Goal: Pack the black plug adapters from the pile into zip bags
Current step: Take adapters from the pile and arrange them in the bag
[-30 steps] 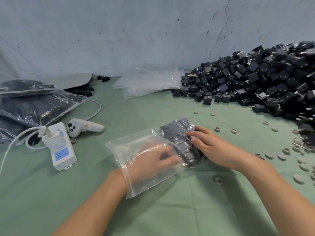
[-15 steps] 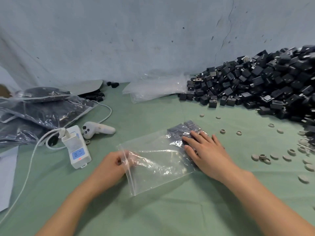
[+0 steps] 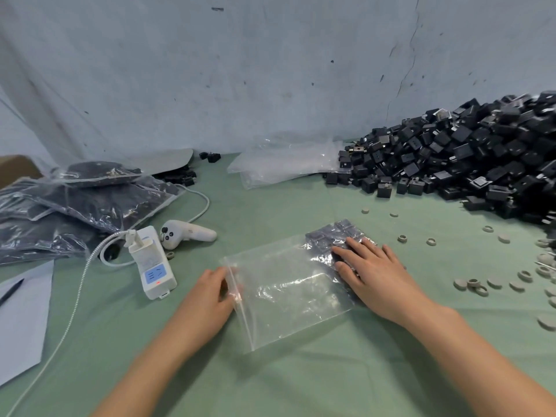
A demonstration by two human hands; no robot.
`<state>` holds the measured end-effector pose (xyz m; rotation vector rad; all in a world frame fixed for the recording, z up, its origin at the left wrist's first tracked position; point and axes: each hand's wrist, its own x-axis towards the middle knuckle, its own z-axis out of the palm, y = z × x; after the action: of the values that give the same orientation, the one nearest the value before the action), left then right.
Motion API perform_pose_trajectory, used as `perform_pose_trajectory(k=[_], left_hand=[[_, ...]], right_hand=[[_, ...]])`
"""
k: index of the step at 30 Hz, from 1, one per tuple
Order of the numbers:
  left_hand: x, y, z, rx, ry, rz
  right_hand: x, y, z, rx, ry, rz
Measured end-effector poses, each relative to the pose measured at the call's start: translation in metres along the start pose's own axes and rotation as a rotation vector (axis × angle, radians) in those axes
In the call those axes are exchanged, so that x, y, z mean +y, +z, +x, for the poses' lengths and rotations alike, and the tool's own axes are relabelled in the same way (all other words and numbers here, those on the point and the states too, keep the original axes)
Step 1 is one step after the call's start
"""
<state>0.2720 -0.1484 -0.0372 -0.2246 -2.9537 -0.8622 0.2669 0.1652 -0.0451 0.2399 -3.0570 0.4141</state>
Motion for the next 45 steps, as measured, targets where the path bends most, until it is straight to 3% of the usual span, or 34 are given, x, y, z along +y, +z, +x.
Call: perform_pose_trajectory(k=[3,13,21,27,31,35,41,45], left_hand=[[0.007,0.006,0.003,-0.001,-0.058,-0.040],[0.024,0.000,0.009,-0.017,-0.328,-0.615],[0.012,-0.007,0.015,-0.064,-0.355,-0.480],[-0.004,-0.019,0.024,0.181,-0.380,-0.294],[0.016,-0.017,0.028,0.258,-0.304,-0.274],[0.048,-0.006,0.028,0.373,0.010,-0.091],[0.111,0.035,0.027,0.075,0.388,-0.011],[0.156,0.072,0.054,-0.076,0.441,0.135]], right_hand=[[0.001,0.000,0.002,-0.002,-0.002,-0.007],[0.003,0.001,0.003,0.001,-0.012,-0.017],[0.003,0.000,0.003,0.002,-0.012,-0.004],[0.001,-0.003,0.002,-0.017,-0.005,0.022],[-0.001,-0.005,0.003,-0.008,0.015,0.058],[0.005,-0.014,0.008,0.036,0.095,0.129],[0.029,-0.027,0.011,0.013,0.238,0.261],[0.044,-0.032,0.010,0.045,0.307,0.320]])
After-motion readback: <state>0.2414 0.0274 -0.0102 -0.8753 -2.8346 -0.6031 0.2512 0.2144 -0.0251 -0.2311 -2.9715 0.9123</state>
